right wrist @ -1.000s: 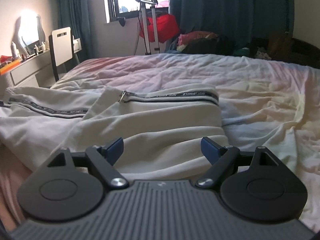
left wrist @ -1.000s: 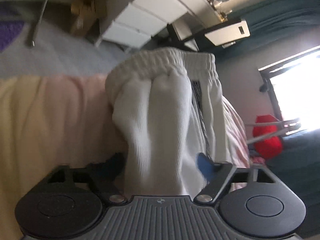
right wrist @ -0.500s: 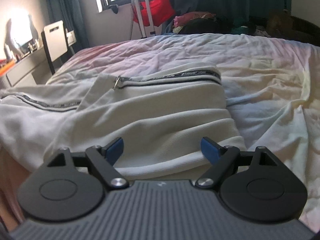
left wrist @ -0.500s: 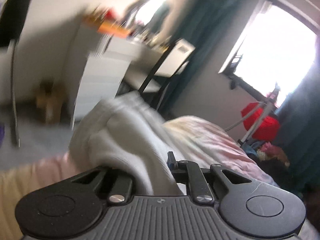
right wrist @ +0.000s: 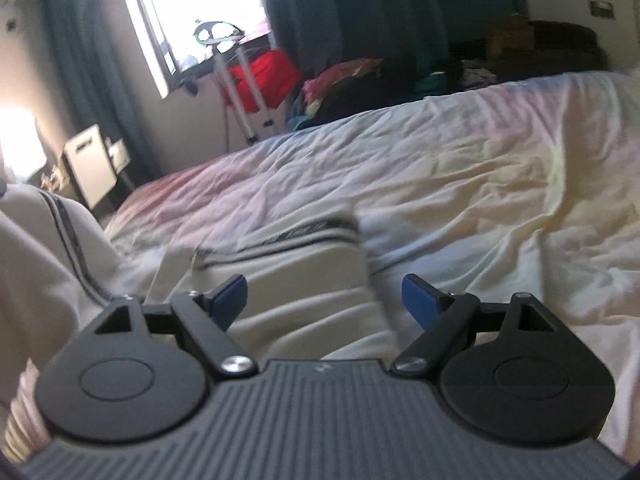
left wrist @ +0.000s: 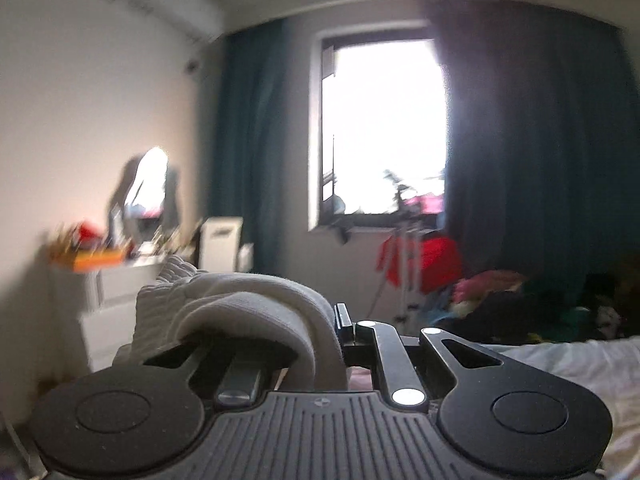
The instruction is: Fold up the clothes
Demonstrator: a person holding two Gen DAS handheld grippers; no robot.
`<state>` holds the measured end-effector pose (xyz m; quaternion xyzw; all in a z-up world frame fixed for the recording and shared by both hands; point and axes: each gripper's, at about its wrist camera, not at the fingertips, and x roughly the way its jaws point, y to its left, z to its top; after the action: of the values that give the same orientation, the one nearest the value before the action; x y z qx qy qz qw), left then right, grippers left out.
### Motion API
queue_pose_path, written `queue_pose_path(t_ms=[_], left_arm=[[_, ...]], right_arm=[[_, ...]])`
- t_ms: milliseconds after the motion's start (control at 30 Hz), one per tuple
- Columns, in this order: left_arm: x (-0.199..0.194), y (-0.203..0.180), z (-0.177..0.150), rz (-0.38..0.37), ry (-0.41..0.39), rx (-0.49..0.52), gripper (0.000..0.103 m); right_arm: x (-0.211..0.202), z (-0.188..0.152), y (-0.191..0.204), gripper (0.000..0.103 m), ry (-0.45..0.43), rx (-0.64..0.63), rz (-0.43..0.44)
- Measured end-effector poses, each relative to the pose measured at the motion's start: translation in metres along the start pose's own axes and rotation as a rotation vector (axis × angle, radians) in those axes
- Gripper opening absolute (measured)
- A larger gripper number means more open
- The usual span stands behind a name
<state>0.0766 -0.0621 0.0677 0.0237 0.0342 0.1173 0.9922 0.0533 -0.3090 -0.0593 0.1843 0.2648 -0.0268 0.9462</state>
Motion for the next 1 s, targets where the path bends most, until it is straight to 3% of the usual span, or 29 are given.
queue_pose_path(t_ms=[133,233,400,500,600,633,700,867,900,967,1000], left_arm=[[-0.018,-0.074,-0.026,-0.105,-0.043,0.088,0.012],[-0.027,-0.122,-0.057,-0.178,-0.031,0.147,0.012],[-0.029,-0.187,-0.120,-0.273,0.054,0.258,0.012],[-0.019,-0.206,-0.146,-0.307,0.138,0.268,0.013],[-0.011,-0.208,-0.153,-0.346,0.167,0.261,0.025],[-0.008,-0.203,-0.154,-0.369,0.172,0.258,0.041],[-0.011,-0.197,-0.155,-0.425,0.191,0.245,0.059],[-0.001,-0.176,-0.150,-0.483,0.299,0.236,0.063],[-0.001,-0.173,-0.147,-0.501,0.317,0.225,0.067],[-0.003,-0.162,-0.141,-0.520,0.331,0.210,0.086],[-0.005,-0.156,-0.139,-0.525,0.330,0.205,0.087]], right_arm=[[0.002,0.010,-0.027,0.086,-0.012,0.089,-0.017],[0.003,0.015,-0.045,0.086,-0.018,0.152,-0.020],[0.004,0.022,-0.067,0.086,-0.039,0.207,-0.044],[0.005,0.023,-0.078,0.086,-0.043,0.232,-0.053],[0.009,0.023,-0.082,0.086,-0.040,0.238,-0.059],[0.011,0.023,-0.083,0.086,-0.037,0.240,-0.056],[0.012,0.023,-0.082,0.086,-0.034,0.237,-0.052],[0.009,0.023,-0.078,0.086,-0.042,0.209,-0.046],[0.007,0.023,-0.078,0.086,-0.046,0.204,-0.045],[0.003,0.024,-0.076,0.086,-0.058,0.194,-0.043],[0.002,0.024,-0.075,0.086,-0.063,0.187,-0.044]])
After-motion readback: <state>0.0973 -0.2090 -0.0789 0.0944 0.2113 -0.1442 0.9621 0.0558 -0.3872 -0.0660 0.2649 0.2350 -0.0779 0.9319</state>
